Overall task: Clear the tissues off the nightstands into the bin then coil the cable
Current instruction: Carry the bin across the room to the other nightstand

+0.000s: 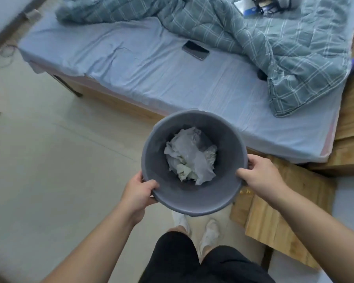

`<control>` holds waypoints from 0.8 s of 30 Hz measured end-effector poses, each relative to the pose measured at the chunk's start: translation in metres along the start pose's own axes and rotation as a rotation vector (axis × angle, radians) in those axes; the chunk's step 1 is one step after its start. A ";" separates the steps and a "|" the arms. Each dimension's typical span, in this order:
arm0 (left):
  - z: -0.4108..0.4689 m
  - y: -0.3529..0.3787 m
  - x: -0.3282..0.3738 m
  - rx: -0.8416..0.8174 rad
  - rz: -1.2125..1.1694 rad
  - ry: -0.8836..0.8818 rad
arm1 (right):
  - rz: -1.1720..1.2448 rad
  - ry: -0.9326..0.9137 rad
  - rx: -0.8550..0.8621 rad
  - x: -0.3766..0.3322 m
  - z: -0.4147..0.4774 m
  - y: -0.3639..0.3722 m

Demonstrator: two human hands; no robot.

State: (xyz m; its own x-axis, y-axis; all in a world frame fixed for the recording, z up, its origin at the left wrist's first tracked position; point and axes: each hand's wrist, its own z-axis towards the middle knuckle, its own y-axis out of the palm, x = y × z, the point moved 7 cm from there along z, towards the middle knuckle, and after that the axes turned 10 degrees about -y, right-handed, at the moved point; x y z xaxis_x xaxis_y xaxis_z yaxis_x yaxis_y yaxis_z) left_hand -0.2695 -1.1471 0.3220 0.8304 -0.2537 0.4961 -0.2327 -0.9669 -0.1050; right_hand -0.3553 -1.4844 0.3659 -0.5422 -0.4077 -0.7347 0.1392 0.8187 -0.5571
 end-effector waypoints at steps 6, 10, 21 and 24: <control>-0.047 -0.080 -0.021 0.090 -0.199 0.004 | 0.038 -0.188 -0.087 -0.078 -0.019 0.049; -0.048 -0.146 -0.015 0.158 -0.309 0.007 | 0.035 -0.271 -0.179 -0.141 -0.006 0.102; -0.018 -0.329 0.071 0.254 -0.506 0.062 | 0.224 -0.368 -0.347 -0.332 0.057 0.246; 0.008 -0.367 0.102 0.265 -0.541 0.058 | 0.167 -0.392 -0.408 -0.374 0.093 0.284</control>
State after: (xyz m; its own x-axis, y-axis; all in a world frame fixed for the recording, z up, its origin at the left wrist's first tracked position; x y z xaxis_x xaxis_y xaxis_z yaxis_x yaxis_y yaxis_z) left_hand -0.0951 -0.8185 0.4046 0.7651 0.2708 0.5842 0.3554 -0.9342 -0.0324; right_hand -0.0360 -1.1370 0.4470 -0.1830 -0.3151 -0.9312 -0.1760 0.9424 -0.2843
